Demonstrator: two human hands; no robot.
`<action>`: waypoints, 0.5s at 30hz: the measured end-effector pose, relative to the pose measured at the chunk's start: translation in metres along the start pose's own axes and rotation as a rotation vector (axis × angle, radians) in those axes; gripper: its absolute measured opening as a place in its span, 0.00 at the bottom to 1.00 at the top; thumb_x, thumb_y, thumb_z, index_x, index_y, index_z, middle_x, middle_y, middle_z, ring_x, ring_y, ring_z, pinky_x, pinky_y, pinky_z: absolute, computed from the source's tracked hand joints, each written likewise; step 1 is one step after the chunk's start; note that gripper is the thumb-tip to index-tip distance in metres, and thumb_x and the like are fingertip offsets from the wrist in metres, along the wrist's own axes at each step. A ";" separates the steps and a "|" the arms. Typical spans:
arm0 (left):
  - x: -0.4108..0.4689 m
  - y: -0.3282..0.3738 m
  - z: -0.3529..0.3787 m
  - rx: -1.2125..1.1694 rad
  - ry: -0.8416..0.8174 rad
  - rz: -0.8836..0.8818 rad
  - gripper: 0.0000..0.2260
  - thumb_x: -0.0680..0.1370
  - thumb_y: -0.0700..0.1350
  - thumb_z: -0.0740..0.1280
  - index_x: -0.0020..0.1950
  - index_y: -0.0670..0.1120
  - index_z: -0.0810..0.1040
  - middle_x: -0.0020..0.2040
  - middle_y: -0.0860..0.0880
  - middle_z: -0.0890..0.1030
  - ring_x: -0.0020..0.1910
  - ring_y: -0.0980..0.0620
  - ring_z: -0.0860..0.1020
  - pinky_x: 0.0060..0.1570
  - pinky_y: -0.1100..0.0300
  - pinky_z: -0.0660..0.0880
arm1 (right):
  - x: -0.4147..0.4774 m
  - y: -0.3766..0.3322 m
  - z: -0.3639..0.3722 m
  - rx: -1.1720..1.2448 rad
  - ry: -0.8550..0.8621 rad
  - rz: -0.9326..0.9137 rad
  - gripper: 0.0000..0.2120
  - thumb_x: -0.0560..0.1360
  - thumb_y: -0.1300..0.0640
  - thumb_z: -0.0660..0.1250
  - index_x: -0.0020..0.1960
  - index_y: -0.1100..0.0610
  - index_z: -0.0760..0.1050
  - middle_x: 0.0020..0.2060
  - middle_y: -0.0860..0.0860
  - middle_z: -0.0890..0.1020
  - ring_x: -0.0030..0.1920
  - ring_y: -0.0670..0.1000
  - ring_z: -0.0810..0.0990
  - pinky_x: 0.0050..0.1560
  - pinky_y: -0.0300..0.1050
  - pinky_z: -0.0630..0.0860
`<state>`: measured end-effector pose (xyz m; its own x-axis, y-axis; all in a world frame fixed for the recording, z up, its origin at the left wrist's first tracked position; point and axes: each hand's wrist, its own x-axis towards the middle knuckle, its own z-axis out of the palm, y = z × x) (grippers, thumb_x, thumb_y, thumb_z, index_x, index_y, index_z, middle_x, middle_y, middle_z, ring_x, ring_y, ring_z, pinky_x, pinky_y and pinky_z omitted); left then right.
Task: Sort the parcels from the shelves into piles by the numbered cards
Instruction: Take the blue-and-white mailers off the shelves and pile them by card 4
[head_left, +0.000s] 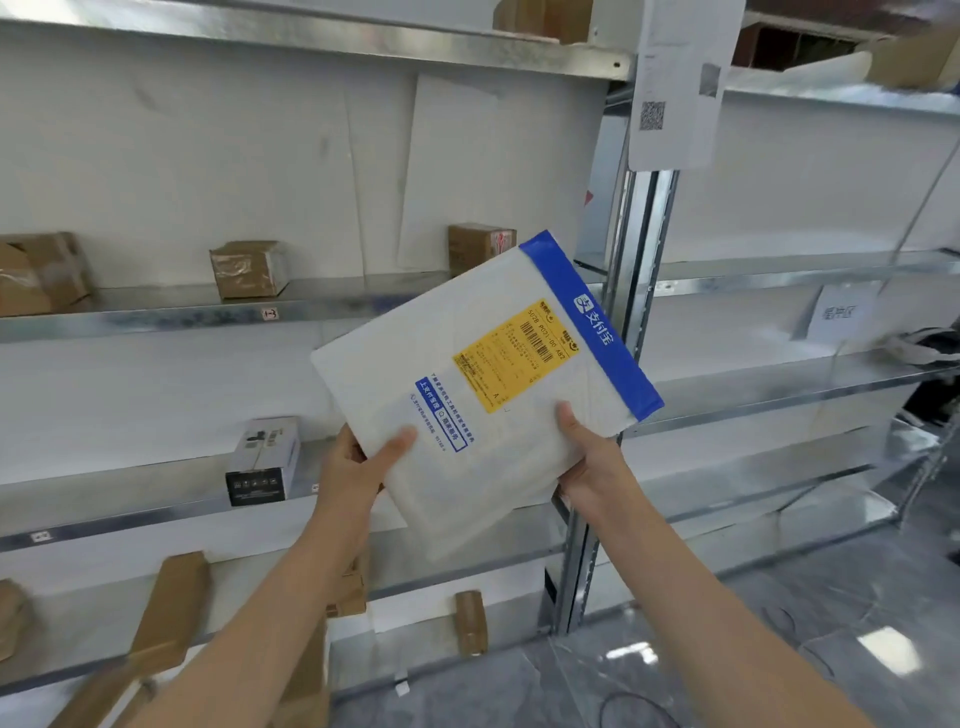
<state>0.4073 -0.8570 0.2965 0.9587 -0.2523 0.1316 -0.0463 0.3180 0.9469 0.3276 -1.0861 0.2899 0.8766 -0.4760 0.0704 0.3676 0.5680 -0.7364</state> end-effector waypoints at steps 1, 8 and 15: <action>0.004 0.001 -0.005 0.007 0.019 0.013 0.22 0.72 0.40 0.74 0.63 0.48 0.71 0.56 0.49 0.83 0.54 0.48 0.82 0.51 0.47 0.80 | 0.000 -0.004 -0.002 -0.030 0.014 -0.019 0.27 0.72 0.61 0.73 0.69 0.53 0.70 0.61 0.54 0.80 0.61 0.57 0.79 0.62 0.65 0.74; 0.034 0.053 -0.043 0.225 -0.049 -0.040 0.21 0.69 0.55 0.72 0.59 0.50 0.80 0.55 0.46 0.83 0.52 0.47 0.81 0.51 0.51 0.79 | -0.001 -0.038 0.002 -0.294 -0.018 -0.079 0.30 0.68 0.61 0.76 0.68 0.55 0.72 0.59 0.53 0.82 0.58 0.56 0.81 0.59 0.62 0.77; 0.019 0.055 -0.009 0.430 -0.012 0.037 0.15 0.72 0.57 0.72 0.50 0.48 0.80 0.41 0.49 0.86 0.36 0.51 0.84 0.33 0.58 0.80 | -0.001 -0.025 0.054 -0.389 0.038 -0.079 0.19 0.71 0.56 0.75 0.59 0.53 0.73 0.50 0.50 0.85 0.47 0.51 0.86 0.42 0.52 0.83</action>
<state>0.4255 -0.8357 0.3480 0.9510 -0.2589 0.1689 -0.1959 -0.0820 0.9772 0.3344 -1.0634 0.3446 0.8358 -0.5364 0.1176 0.2819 0.2354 -0.9301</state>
